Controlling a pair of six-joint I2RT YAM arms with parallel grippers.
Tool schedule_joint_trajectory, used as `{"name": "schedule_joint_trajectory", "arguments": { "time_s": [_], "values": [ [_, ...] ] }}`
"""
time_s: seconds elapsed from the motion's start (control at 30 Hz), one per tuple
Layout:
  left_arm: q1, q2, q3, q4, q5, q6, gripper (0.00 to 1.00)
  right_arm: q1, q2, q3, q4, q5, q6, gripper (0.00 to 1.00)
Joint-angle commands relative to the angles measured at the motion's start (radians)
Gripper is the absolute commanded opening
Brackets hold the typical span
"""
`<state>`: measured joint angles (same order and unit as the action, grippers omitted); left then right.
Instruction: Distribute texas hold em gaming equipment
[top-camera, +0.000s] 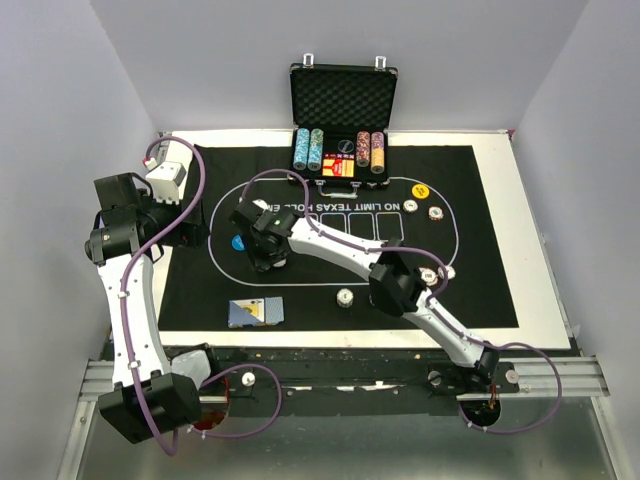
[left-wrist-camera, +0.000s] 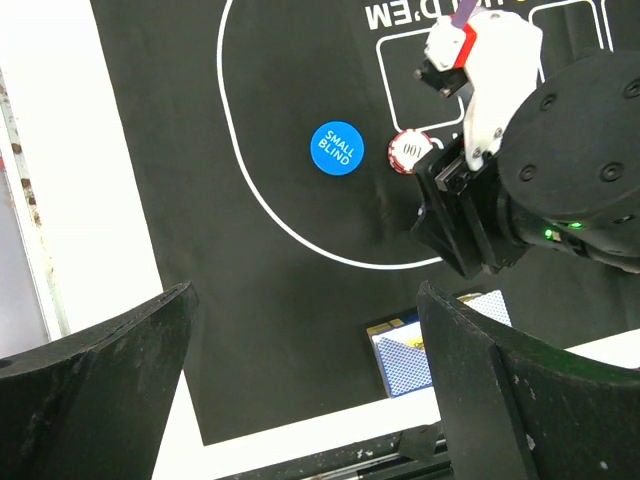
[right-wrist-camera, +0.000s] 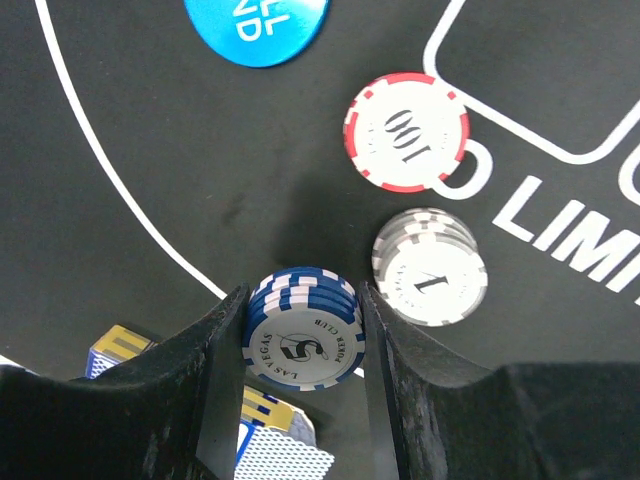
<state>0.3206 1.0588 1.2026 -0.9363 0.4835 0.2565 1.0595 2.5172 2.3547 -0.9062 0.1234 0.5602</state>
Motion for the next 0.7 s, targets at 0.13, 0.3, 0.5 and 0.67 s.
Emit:
{"name": "schedule_joint_trajectory", "arguments": {
  "time_s": [0.13, 0.3, 0.5, 0.67],
  "values": [
    [0.005, -0.006, 0.028, -0.001, -0.011, -0.005, 0.99, 0.034, 0.066, 0.074, 0.039, -0.080, 0.009, 0.32],
    [0.006, -0.008, 0.037, -0.009, -0.002, -0.005, 0.99, 0.040, 0.094, 0.074, 0.049, -0.088, 0.012, 0.33],
    [0.006, -0.005, 0.046, -0.012, 0.003, -0.005, 0.99, 0.045, 0.121, 0.104, 0.039, -0.079, 0.014, 0.47],
    [0.005, -0.006, 0.040, -0.013, 0.010, -0.002, 0.99, 0.043, 0.111, 0.114, 0.036, -0.059, 0.009, 0.67]
  ]
}}
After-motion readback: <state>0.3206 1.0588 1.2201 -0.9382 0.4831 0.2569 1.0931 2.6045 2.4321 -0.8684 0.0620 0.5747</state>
